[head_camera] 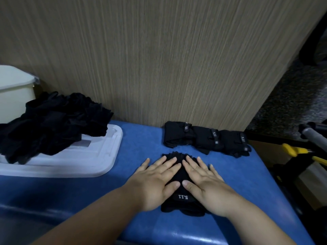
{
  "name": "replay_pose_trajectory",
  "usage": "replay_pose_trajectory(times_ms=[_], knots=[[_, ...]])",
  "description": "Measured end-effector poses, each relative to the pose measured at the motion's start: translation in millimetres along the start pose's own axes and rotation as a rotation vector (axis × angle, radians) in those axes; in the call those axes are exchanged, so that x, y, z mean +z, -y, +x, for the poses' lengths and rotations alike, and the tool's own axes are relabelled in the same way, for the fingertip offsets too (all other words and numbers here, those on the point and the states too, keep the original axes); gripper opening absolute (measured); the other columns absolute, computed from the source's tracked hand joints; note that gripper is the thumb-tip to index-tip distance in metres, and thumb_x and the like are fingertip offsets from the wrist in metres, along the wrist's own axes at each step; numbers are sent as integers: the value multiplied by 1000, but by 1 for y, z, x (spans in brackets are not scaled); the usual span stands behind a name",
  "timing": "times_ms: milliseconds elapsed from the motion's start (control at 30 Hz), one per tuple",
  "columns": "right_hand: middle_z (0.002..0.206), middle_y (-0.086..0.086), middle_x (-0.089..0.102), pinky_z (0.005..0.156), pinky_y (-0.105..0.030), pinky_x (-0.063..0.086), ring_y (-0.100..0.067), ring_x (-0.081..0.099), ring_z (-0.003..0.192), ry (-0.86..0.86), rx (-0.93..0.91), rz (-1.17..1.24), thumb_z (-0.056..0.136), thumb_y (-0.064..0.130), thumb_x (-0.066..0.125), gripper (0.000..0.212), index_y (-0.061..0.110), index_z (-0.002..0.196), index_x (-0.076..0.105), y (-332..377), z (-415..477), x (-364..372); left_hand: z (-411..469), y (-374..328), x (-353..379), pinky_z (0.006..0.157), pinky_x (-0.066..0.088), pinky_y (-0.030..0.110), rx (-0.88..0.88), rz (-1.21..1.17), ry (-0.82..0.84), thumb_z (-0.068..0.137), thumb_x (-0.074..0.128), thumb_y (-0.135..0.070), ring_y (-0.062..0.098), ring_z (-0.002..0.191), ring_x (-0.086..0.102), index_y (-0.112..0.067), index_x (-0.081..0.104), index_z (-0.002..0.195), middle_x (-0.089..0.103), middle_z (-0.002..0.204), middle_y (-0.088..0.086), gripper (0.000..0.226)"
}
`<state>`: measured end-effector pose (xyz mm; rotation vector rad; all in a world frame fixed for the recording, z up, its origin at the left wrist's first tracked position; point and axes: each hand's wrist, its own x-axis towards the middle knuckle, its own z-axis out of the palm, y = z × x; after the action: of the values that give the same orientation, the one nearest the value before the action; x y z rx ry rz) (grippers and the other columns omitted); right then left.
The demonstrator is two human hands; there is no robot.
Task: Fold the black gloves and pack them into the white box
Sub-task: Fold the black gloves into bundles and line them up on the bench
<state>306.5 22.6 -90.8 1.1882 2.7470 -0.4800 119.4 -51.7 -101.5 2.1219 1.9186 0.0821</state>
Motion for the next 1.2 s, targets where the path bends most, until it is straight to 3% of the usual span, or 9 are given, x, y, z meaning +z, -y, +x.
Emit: replay_pose_trajectory(times_ms=[333,500,600,633,700,800,933,1100,1200], knots=[[155,20,-20,118,-37,-14,-10,-24,143,-25,130,-50,102,47,14,55,40,149,-13,-8,-4,-7,-8,14,-6,118,-14,44,-85,32,37,99,14,-56,5,142,-22,-38,-13,149,-18,155,-21,60],[157,21,-9,120,-35,1,-10,-16,146,-228,93,-25,101,46,30,55,44,150,6,-17,-8,-9,-17,25,-5,117,-15,36,-82,2,-32,80,5,-72,5,142,-23,-39,-14,148,-24,151,-23,78],[145,28,29,115,-26,22,-6,19,143,-415,-48,82,91,23,60,53,45,136,43,-29,-13,-20,-20,28,-9,120,-4,30,23,-118,-181,94,41,-53,1,143,-16,-40,-1,150,-18,152,-25,72],[133,31,41,111,-23,28,-5,33,134,-428,-109,117,84,14,67,55,48,124,53,-33,-14,-23,-21,27,-12,119,1,24,92,-176,-248,94,52,-40,-4,142,-10,-40,12,150,-6,154,-26,69],[116,31,52,102,-15,32,2,43,119,-380,-184,212,71,5,70,60,56,101,59,-33,-17,-26,-21,25,-18,112,7,9,240,-260,-340,85,64,-19,-13,137,5,-38,38,141,22,147,-29,64],[119,33,50,99,-5,27,8,39,122,-203,-233,303,63,10,69,59,55,101,59,-27,-18,-23,-20,24,-14,107,15,4,297,-394,-223,78,64,-6,-17,129,22,-36,54,129,46,134,-23,60],[136,33,33,99,2,19,21,24,127,-14,-193,315,68,13,78,73,54,120,47,-30,-18,-21,-12,25,-5,110,20,9,283,-478,-126,79,61,-7,-14,129,27,-41,51,129,47,133,-22,62],[135,30,40,104,-3,21,16,29,128,-102,-234,278,67,35,73,63,59,118,46,-29,-17,-16,-10,21,-5,105,19,5,260,-448,-155,77,59,-17,-13,124,30,-37,51,131,46,128,-25,58],[122,32,55,103,-10,31,11,43,122,-183,-246,371,77,44,68,39,63,109,55,-28,-14,-13,-9,18,-5,100,35,14,182,-505,-243,87,60,-14,-3,112,47,-33,59,120,58,113,-19,38]])
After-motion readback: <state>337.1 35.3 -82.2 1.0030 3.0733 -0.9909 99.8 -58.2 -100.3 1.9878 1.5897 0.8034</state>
